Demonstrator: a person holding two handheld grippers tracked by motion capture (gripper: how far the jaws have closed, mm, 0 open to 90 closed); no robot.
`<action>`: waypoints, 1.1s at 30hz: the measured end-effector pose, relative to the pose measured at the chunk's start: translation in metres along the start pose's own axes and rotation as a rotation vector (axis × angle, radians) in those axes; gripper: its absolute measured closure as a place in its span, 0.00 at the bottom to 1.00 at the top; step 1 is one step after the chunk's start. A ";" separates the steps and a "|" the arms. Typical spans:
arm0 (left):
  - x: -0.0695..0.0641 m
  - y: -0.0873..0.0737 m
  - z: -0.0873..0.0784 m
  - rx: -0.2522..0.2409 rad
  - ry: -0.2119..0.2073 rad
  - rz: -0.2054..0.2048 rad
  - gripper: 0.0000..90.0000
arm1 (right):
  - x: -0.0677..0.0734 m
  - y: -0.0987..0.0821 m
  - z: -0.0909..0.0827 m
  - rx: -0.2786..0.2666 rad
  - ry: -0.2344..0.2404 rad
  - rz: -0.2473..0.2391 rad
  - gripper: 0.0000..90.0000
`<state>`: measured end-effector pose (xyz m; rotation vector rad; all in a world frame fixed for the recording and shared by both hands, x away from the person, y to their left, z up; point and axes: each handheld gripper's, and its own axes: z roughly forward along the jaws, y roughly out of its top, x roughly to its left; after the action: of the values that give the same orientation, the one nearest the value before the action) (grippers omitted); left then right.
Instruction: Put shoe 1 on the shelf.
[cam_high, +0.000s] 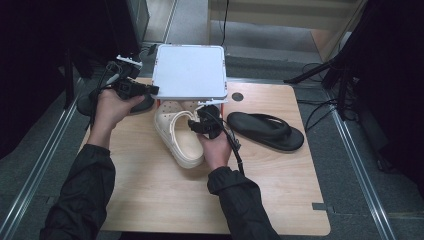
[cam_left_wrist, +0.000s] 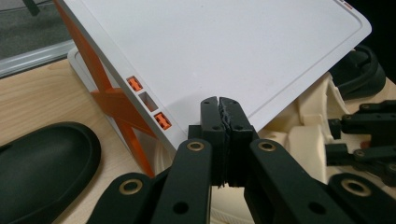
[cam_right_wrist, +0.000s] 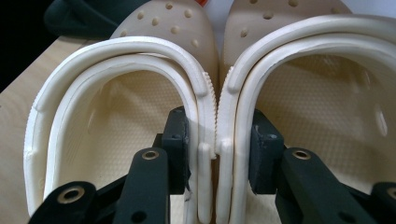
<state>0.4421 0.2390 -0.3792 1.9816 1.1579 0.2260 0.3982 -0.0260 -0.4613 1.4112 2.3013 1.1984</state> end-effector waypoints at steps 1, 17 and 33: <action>0.000 0.000 0.000 -0.001 0.000 -0.001 1.00 | -0.001 0.001 0.002 -0.006 -0.008 0.003 0.73; 0.000 -0.001 0.001 -0.008 -0.014 -0.009 1.00 | -0.011 0.007 0.022 -0.015 -0.104 0.040 0.73; 0.001 -0.002 0.000 -0.012 -0.012 -0.012 1.00 | -0.011 0.005 0.032 -0.019 -0.095 0.045 0.68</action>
<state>0.4411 0.2400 -0.3809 1.9622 1.1580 0.2147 0.4248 -0.0169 -0.4810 1.4872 2.2007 1.1365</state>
